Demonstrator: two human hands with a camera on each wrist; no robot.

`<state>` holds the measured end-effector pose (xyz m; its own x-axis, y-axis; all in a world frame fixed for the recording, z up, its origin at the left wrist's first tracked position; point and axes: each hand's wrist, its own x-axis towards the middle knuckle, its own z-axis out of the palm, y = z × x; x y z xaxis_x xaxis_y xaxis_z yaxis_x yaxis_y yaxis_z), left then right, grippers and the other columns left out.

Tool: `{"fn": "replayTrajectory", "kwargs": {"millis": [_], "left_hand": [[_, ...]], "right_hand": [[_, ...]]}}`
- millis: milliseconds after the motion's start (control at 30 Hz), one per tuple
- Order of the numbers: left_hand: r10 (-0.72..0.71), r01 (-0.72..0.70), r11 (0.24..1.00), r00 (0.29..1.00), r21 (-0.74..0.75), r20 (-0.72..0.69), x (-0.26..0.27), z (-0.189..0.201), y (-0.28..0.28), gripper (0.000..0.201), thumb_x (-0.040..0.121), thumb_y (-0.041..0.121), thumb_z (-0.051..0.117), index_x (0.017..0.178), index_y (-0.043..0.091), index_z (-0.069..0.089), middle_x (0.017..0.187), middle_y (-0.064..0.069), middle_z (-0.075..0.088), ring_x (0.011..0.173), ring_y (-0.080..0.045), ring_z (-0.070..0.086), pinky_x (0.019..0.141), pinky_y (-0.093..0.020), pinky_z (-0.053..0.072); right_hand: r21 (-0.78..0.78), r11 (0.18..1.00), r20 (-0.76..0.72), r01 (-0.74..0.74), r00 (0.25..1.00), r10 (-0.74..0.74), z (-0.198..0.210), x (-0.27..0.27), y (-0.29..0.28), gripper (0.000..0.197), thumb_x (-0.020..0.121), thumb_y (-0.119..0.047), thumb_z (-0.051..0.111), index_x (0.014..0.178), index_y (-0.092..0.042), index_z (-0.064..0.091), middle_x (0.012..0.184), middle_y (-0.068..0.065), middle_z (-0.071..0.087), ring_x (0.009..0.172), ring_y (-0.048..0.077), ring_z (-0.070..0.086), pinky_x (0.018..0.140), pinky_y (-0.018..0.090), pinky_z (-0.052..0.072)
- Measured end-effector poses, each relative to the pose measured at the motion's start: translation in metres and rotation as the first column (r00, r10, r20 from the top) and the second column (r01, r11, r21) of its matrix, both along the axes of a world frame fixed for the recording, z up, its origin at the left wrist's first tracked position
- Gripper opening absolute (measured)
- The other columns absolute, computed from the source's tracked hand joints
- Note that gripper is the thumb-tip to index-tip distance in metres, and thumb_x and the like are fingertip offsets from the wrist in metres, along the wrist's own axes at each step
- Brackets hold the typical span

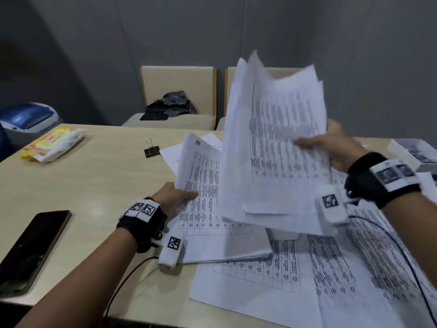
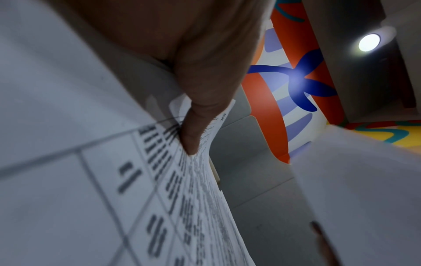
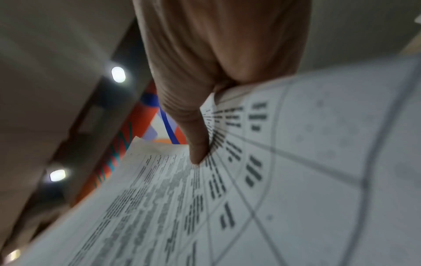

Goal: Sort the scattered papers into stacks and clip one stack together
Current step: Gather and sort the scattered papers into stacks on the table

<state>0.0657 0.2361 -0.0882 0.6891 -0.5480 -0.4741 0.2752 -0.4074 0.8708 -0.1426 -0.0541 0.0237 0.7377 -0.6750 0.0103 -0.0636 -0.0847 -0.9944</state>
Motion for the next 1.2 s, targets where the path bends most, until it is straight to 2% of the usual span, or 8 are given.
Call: {"fn": "replayTrajectory", "kwargs": {"millis": [200,267,367,467,633,800,1033,1200], "left_hand": [[0.005,-0.044,0.968,0.988,-0.246,-0.157,-0.016,0.013,-0.008,0.037,0.103,0.021,0.044,0.134,0.000,0.049,0.116,-0.009,0.065,0.094,-0.020,0.065,0.073,-0.027,0.057],[-0.041,0.005,0.974,0.987,-0.227,-0.155,-0.016,0.018,-0.006,0.041,0.104,0.041,0.031,0.130,0.018,0.052,0.117,-0.001,0.064,0.100,-0.017,0.064,0.076,-0.025,0.055],[-0.072,0.064,0.994,0.993,-0.085,-0.095,-0.008,0.018,0.002,0.065,0.084,0.062,0.060,0.132,0.020,0.054,0.132,-0.003,0.061,0.116,-0.022,0.060,0.101,-0.036,0.046],[-0.098,0.098,0.994,0.995,0.051,-0.006,-0.001,0.010,0.003,0.063,0.067,0.042,0.084,0.118,0.009,0.066,0.114,-0.010,0.072,0.079,-0.024,0.068,0.077,-0.031,0.057],[-0.085,0.059,0.987,0.981,0.150,0.173,-0.004,0.008,0.005,0.031,0.079,0.014,0.078,0.107,0.007,0.068,0.095,-0.014,0.075,0.088,-0.034,0.072,0.087,-0.049,0.057],[0.009,-0.032,0.995,0.972,0.093,0.236,0.019,0.013,0.033,0.023,0.082,0.002,0.072,0.104,-0.001,0.067,0.078,-0.008,0.075,0.063,-0.021,0.072,0.049,-0.025,0.055],[0.025,-0.039,0.997,0.981,0.071,0.191,0.031,0.009,0.041,0.040,0.080,0.005,0.074,0.117,-0.004,0.061,0.104,-0.016,0.072,0.094,-0.031,0.069,0.079,-0.036,0.054],[-0.002,-0.007,0.999,0.985,0.052,0.174,0.025,0.012,0.041,0.032,0.088,-0.002,0.064,0.119,0.000,0.058,0.097,-0.009,0.069,0.084,-0.020,0.066,0.062,-0.025,0.050]], "right_hand": [[0.071,0.997,-0.336,0.005,0.942,0.019,-0.086,0.037,0.032,0.064,0.071,0.000,0.083,0.126,-0.008,0.050,0.114,0.014,0.069,0.096,0.032,0.071,0.088,0.049,0.057],[0.093,0.995,-0.389,0.030,0.921,0.009,-0.099,0.048,0.045,0.076,0.073,-0.001,0.081,0.137,-0.010,0.041,0.124,0.015,0.062,0.106,0.035,0.065,0.095,0.052,0.053],[0.063,0.998,-0.422,0.031,0.907,-0.001,-0.105,0.063,0.063,0.076,0.078,-0.001,0.074,0.142,-0.010,0.034,0.134,0.016,0.054,0.115,0.035,0.058,0.100,0.049,0.049],[-0.012,1.000,-0.455,0.018,0.890,-0.021,-0.103,0.072,0.084,0.068,0.088,-0.001,0.059,0.146,-0.012,0.026,0.146,0.016,0.041,0.126,0.035,0.049,0.100,0.040,0.045],[-0.080,0.983,-0.519,-0.163,0.849,0.098,-0.097,0.071,0.097,0.080,0.091,-0.019,0.064,0.155,-0.011,0.016,0.158,0.014,0.030,0.140,0.032,0.037,0.112,0.041,0.036],[-0.376,0.926,-0.639,-0.020,0.729,-0.244,-0.088,0.054,0.048,0.065,0.087,-0.031,0.067,0.142,-0.009,0.042,0.153,0.020,0.029,0.139,0.039,0.033,0.111,0.047,0.037],[-0.159,0.987,-0.605,0.028,0.787,-0.120,-0.090,0.063,0.037,0.083,0.083,-0.020,0.075,0.149,0.000,0.027,0.150,0.020,0.038,0.137,0.036,0.040,0.105,0.041,0.040],[-0.141,0.989,-0.576,0.049,0.809,-0.122,-0.090,0.066,0.038,0.077,0.072,-0.017,0.084,0.135,0.001,0.043,0.132,0.016,0.056,0.123,0.036,0.053,0.104,0.048,0.045]]}}
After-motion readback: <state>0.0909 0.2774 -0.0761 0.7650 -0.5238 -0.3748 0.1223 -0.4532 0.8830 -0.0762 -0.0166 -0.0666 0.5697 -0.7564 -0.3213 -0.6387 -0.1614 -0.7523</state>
